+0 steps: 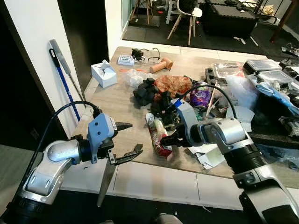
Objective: Picking trash to rubbish bin
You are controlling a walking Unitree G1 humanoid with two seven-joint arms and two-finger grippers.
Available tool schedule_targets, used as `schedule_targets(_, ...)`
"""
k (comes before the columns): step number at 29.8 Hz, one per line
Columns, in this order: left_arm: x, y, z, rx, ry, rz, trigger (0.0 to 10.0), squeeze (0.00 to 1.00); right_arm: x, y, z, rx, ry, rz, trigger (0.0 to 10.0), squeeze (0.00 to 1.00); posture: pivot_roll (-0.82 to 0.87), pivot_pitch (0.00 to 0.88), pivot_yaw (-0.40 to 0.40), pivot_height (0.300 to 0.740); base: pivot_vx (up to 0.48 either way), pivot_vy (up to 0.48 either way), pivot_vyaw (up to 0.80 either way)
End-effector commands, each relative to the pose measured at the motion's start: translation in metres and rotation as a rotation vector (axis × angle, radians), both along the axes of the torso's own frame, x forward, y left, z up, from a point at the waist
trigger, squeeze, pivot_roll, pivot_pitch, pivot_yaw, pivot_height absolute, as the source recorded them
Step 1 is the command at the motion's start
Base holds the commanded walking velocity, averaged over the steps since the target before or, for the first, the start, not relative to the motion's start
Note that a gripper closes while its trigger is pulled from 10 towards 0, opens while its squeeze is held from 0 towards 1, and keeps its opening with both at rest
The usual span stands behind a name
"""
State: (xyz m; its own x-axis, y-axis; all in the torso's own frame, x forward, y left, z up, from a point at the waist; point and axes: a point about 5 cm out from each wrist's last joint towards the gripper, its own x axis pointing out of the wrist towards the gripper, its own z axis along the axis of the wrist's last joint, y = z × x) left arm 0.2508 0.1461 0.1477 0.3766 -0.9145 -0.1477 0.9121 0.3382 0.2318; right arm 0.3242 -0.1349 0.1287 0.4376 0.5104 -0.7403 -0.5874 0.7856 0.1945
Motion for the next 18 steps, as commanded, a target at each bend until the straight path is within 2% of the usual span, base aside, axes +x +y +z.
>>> schedule_targets(1, -0.0022, -0.0033, 0.0003, -0.003, 0.006, -0.017, 10.0, 0.00, -0.0018, -0.0029, -0.0064, -0.019, 0.022, -0.022, 0.0, 0.00, -0.04, 0.000, -0.080, 0.740, 0.000, 0.000, 0.00)
schedule_targets(18, -0.0036, -0.0045, 0.0039, 0.002, 0.006, -0.036, 10.0, 0.00, -0.0005, 0.0006, -0.0047, 0.007, 0.007, -0.016, 0.0, 0.00, -0.04, 0.000, -0.072, 0.740, 0.000, 0.000, 0.00)
